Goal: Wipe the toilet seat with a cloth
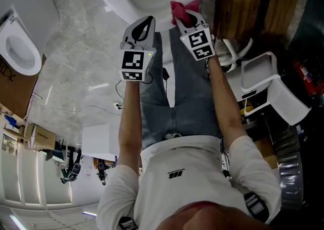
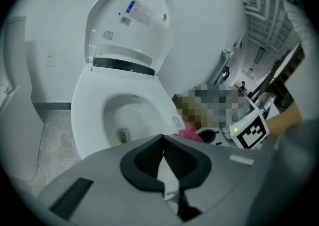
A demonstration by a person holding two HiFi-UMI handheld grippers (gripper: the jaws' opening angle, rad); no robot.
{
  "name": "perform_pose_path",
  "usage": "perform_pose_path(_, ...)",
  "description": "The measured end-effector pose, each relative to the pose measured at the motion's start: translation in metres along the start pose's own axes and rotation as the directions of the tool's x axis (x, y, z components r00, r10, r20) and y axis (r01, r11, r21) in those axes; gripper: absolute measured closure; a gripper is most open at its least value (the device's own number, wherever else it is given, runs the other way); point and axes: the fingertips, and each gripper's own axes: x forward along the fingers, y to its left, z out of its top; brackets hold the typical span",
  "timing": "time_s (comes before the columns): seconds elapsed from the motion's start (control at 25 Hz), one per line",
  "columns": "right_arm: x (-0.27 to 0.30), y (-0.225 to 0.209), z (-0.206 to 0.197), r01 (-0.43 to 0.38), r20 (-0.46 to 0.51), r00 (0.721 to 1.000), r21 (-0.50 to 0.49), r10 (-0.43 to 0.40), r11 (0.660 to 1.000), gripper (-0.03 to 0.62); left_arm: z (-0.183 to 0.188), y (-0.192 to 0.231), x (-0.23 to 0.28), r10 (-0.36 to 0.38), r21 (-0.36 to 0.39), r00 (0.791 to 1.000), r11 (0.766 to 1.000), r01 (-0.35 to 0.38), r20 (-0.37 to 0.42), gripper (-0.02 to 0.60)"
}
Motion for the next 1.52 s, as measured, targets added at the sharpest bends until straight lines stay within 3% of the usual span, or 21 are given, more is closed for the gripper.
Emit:
perform_pose_path(0.64,0.007,0.054,-0.013,-0.051,-0.037,0.998,0.011,0.052,0.999,0.545,-0.037,0.036,-0.035,0.059,-0.083,0.998,0.995,-0.060,-0.017,0.571)
perform_pose_path(1.52,0.046,0.125,0.022,-0.159,-0.046,0.987,-0.059,0.156,0.986,0.545,-0.062,0.094,-0.080,0.177,-0.198,0.984,0.965,-0.170,0.014,0.571)
